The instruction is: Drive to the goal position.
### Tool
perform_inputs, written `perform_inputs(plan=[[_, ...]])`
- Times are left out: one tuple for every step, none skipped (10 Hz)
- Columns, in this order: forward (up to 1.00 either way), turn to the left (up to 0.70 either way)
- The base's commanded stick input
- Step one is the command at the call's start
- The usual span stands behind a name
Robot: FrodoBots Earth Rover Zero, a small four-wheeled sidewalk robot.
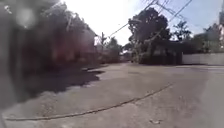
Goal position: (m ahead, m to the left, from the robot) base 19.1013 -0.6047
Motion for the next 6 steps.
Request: perform_inputs(plan=[[1.00, 0.00], [1.00, 0.00], [1.00, 0.00], [1.00, 0.00], [1.00, 0.00], [1.00, 0.00]])
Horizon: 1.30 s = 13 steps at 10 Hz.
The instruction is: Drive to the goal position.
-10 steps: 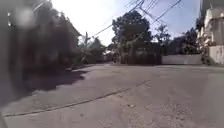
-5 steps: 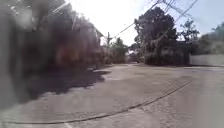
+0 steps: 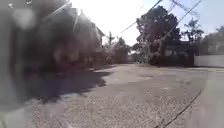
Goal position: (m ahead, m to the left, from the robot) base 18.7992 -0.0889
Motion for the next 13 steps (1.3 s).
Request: perform_inputs(plan=[[1.00, 0.00], [1.00, 0.00], [1.00, 0.00], [1.00, 0.00], [1.00, 0.00], [1.00, 0.00], [1.00, 0.00], [1.00, 0.00], [1.00, 0.00], [1.00, 0.00], [1.00, 0.00], [1.00, 0.00], [1.00, 0.00]])
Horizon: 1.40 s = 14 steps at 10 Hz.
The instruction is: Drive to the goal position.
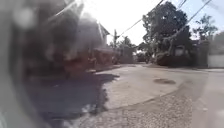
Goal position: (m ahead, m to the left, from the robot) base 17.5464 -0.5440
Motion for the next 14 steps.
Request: perform_inputs(plan=[[1.00, 0.00], [1.00, 0.00], [1.00, 0.00], [1.00, 0.00], [1.00, 0.00], [1.00, 0.00], [1.00, 0.00], [1.00, 0.00], [1.00, 0.00], [1.00, 0.00], [1.00, 0.00], [1.00, 0.00], [1.00, 0.00], [1.00, -0.02]])
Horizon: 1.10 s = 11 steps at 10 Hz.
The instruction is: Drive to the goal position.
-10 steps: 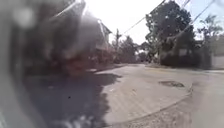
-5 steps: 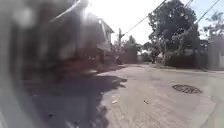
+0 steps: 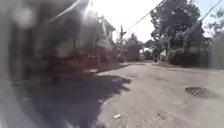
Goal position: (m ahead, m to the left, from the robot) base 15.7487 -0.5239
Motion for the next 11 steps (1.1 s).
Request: perform_inputs(plan=[[1.00, -0.39], [1.00, -0.40], [1.00, -0.40], [1.00, -0.09], [1.00, -0.01], [1.00, 0.00], [1.00, 0.00], [1.00, 0.00], [1.00, 0.00], [1.00, 0.00], [1.00, 0.00]])
